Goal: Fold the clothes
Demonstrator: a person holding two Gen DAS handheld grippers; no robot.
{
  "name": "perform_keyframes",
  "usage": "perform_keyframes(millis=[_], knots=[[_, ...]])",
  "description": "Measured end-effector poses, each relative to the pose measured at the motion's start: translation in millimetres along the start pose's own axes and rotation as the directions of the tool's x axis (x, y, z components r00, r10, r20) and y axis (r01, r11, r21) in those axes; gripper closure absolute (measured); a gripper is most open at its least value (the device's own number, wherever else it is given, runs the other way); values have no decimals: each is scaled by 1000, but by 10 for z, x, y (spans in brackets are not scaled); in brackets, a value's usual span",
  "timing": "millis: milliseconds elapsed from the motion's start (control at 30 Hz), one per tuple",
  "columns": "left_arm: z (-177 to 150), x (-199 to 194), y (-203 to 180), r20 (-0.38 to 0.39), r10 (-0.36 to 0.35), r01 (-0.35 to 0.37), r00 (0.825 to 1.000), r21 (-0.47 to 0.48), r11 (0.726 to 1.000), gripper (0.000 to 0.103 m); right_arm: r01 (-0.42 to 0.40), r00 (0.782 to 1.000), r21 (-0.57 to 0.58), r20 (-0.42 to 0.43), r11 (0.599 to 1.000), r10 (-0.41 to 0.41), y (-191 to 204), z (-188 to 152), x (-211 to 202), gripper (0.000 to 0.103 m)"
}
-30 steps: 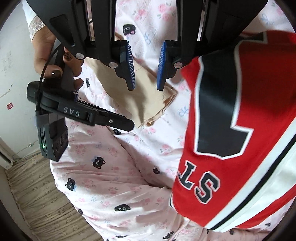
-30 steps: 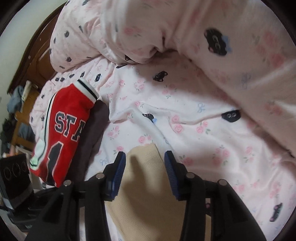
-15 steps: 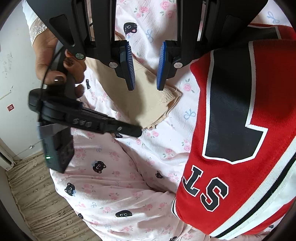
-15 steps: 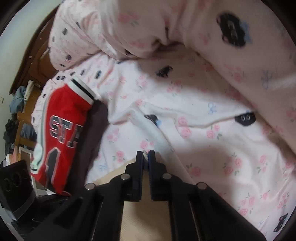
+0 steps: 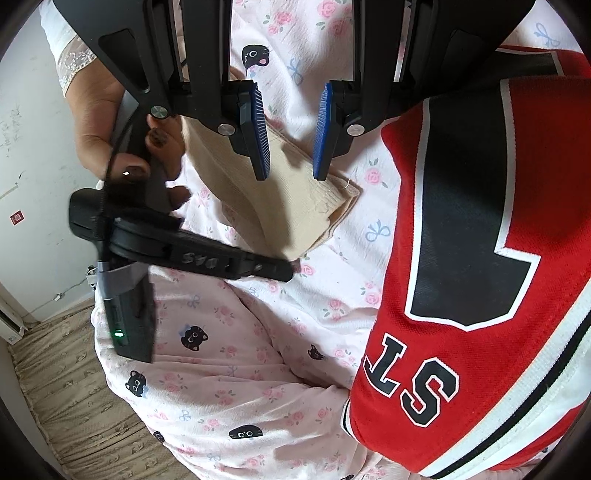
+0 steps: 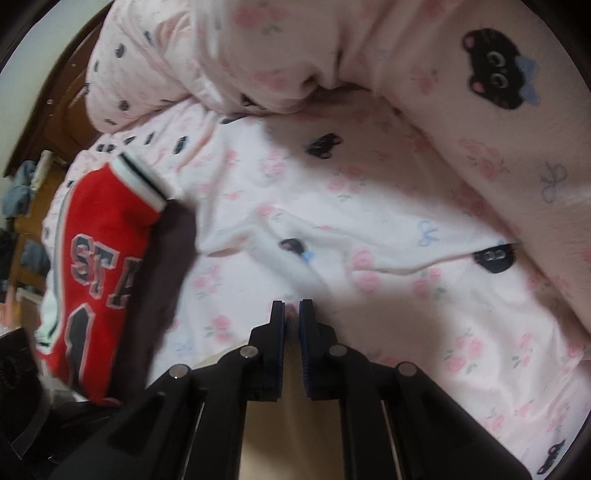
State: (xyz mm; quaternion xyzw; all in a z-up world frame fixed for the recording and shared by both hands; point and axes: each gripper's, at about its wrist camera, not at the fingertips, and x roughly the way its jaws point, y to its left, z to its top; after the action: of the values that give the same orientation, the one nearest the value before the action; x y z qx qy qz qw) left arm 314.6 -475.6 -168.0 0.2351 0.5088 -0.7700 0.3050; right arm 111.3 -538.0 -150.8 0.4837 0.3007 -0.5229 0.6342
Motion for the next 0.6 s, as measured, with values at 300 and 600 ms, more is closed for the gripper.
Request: perform_keyframes(millis=[300,600], knots=[[-30,-75,-95,40,-19,18,999,25,1000,82,32,980,-48,196,998,-22,-147,-347,-1169,46],[-73,77,-418,21,-74,72,997,90,993,82,97,954,100,273,990,-121,-859,-1511,-2291,42]])
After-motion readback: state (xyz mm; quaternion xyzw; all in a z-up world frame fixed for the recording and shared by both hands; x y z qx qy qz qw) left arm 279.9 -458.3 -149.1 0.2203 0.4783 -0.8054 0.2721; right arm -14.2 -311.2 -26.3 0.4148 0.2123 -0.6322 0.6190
